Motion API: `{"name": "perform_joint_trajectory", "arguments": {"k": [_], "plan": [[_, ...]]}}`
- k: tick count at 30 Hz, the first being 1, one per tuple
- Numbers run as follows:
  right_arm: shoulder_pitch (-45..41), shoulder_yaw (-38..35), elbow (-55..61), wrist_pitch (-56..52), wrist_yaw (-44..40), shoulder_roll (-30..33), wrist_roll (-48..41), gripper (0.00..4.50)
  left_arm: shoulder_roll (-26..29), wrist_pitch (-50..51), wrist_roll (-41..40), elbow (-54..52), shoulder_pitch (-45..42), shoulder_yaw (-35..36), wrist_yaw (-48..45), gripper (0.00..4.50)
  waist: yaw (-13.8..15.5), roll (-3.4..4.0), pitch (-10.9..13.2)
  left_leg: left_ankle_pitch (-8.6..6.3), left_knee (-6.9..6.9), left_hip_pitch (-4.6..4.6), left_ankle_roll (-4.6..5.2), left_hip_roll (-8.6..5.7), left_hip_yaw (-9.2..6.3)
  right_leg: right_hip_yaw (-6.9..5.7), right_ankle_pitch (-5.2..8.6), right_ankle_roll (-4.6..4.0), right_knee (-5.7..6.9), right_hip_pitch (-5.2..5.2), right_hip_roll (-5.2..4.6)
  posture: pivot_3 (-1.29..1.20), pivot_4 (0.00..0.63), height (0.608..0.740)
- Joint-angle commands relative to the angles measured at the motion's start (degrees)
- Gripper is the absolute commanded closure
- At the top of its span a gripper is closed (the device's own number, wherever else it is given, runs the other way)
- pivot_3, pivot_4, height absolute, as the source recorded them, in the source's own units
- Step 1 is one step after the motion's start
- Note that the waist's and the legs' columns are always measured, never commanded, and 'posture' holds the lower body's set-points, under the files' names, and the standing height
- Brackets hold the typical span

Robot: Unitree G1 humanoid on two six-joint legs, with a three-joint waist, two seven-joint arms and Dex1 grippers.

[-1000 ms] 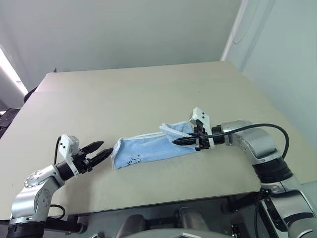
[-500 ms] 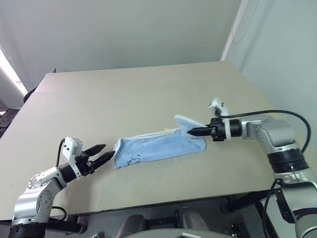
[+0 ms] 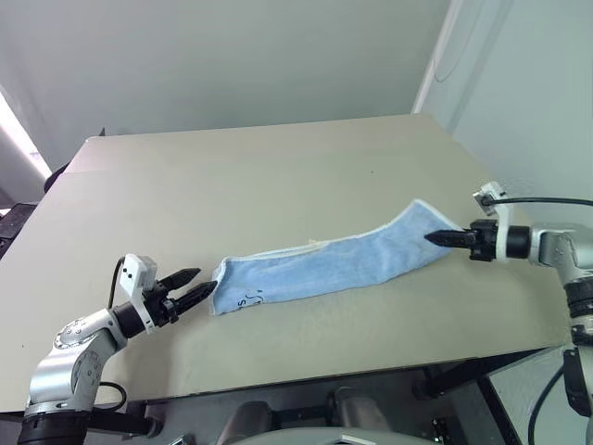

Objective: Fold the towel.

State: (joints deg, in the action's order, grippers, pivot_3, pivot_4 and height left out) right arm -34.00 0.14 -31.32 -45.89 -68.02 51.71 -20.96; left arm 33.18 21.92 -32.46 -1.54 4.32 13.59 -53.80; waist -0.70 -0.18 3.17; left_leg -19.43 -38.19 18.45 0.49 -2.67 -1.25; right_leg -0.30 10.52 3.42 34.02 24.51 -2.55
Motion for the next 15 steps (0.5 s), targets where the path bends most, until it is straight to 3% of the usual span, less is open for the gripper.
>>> {"name": "perform_joint_trajectory", "arguments": {"k": [1,8,15], "plan": [[-1.1,1.5,1.1,0.6,0.6,0.7,2.6,4.43,0.8,-0.5,0.6,0.2,-1.6,-0.4,-0.7,1.28,-0.1,0.00,0.0,0.00,0.00,-0.02,0.00,0.00,0.03,0.01,0.00,0.00,0.02,0.00,0.00,0.00,0.000,0.740],[-4.5,2.1,13.8,-7.1,-0.1,0.1,-0.2,4.43,1.4,-0.4,1.0,1.3,-2.0,-0.5,-1.5,1.28,-0.1,0.04,0.0,0.00,-0.01,-0.03,0.00,0.03,0.02,0.02,-0.01,0.02,0.06,0.02,0.03,0.00,0.000,0.740],[-7.4,7.1,30.6,-14.2,1.4,-5.2,-3.6,4.43,1.3,1.1,0.5,0.3,-2.0,-0.5,-0.8,1.28,0.1,0.01,0.0,0.00,-0.01,0.00,0.00,0.04,-0.05,0.02,-0.08,0.16,0.03,0.02,0.01,0.00,0.000,0.740]]}}
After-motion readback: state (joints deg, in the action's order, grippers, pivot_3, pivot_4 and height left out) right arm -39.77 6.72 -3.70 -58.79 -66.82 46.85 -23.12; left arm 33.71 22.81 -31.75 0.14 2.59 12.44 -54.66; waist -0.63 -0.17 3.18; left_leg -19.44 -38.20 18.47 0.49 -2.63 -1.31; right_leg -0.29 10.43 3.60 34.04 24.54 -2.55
